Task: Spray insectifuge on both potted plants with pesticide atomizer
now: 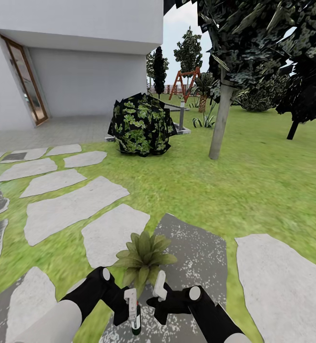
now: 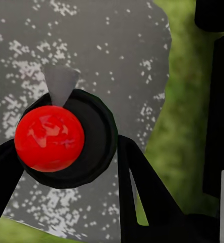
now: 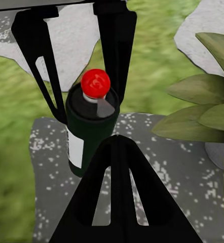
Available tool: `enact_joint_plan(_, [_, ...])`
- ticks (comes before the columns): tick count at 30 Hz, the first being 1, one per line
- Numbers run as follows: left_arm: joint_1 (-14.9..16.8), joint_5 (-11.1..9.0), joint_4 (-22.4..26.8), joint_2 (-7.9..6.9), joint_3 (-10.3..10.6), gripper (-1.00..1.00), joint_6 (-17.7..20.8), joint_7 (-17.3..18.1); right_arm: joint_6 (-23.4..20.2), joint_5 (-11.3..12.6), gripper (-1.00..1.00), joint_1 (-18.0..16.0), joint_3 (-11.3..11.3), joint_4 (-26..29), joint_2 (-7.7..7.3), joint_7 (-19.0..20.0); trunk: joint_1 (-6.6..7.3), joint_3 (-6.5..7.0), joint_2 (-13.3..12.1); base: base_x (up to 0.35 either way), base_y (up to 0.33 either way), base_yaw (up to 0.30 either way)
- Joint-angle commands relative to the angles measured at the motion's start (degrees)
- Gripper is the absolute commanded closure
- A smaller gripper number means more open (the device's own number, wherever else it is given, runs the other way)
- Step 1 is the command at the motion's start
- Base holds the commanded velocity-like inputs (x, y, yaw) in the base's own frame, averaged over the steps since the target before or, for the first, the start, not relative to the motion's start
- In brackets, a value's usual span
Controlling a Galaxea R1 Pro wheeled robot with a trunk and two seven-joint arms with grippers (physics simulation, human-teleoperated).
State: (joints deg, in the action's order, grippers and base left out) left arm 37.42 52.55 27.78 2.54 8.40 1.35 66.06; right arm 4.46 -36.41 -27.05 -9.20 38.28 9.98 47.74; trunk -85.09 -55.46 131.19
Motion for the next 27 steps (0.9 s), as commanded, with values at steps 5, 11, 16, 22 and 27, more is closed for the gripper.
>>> enact_joint_plan(5, [0.02,0.15,0.00,0.20,0.03,1.00,0.14,0.21,0.46,-0.60,1.00,-0.02,0.06,0.04,0.01,0.08,0.01,-0.05,0.02,0.000,0.000,0.000])
enact_joint_plan(11, [-0.02,0.18,0.00,1.09,0.03,1.00,0.14,0.21,0.46,-0.60,1.00,-0.02,0.06,0.04,0.01,0.08,0.01,-0.05,0.02,0.000,0.000,0.000])
enact_joint_plan(16, [-0.06,0.18,-0.01,1.70,0.01,1.00,0.14,0.21,0.46,-0.60,1.00,-0.02,0.06,0.04,0.01,0.08,0.01,-0.05,0.02,0.000,0.000,0.000])
enact_joint_plan(22, [-0.06,0.02,-0.01,2.10,-0.05,1.00,0.14,0.21,0.46,-0.60,1.00,-0.02,0.06,0.04,0.01,0.08,0.01,-0.05,0.02,0.000,0.000,0.000])
enact_joint_plan(27, [-0.08,-0.02,-0.01,2.37,-0.06,1.00,0.10,0.33,0.46,-0.60,1.00,-0.02,0.06,0.04,0.01,0.08,0.01,-0.05,0.02,0.000,0.000,0.000])
